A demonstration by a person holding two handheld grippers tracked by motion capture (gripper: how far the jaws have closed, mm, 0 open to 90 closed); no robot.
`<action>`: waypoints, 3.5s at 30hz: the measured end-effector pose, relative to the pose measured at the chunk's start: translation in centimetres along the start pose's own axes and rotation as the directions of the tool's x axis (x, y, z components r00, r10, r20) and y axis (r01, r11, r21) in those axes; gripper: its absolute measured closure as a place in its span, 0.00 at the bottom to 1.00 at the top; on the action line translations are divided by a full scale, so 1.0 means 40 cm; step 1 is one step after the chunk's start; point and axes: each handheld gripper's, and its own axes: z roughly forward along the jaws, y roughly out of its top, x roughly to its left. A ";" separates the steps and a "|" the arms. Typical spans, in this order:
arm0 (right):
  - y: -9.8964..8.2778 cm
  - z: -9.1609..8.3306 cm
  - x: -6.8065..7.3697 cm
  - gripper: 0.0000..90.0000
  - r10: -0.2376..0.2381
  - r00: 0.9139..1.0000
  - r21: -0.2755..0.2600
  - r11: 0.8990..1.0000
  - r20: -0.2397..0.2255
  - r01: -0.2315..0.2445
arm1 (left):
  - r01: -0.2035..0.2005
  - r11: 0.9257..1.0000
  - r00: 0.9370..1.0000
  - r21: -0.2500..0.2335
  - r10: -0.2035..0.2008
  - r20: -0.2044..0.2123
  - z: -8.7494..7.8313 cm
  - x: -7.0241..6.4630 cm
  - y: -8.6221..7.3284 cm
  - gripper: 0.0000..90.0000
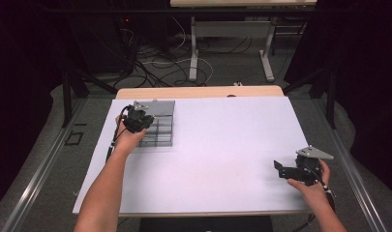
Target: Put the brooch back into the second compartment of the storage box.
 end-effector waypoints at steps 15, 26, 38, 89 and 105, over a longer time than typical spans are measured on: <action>0.000 0.000 0.000 0.02 -0.009 1.000 0.011 1.000 -0.007 0.010 | -0.006 1.000 1.000 0.013 0.006 -0.023 0.014 0.000 -0.003 0.89; 0.000 0.002 0.001 0.02 -0.007 1.000 0.010 1.000 -0.014 0.007 | 0.011 1.000 0.999 0.003 -0.011 -0.038 0.015 0.008 -0.005 0.84; 0.001 0.002 0.001 0.02 -0.007 1.000 0.009 1.000 -0.016 0.007 | 0.067 0.998 0.997 -0.010 -0.067 -0.028 0.006 0.011 -0.003 0.74; 0.007 -0.005 0.007 0.02 -0.010 1.000 -0.007 1.000 -0.026 0.010 | 0.224 0.969 0.974 -0.108 -0.218 0.067 -0.177 -0.031 -0.008 0.40; 0.008 -0.004 0.009 0.02 -0.029 0.999 -0.016 0.999 -0.023 0.028 | 0.265 0.950 0.958 -0.166 -0.241 0.153 -0.247 -0.090 -0.032 0.23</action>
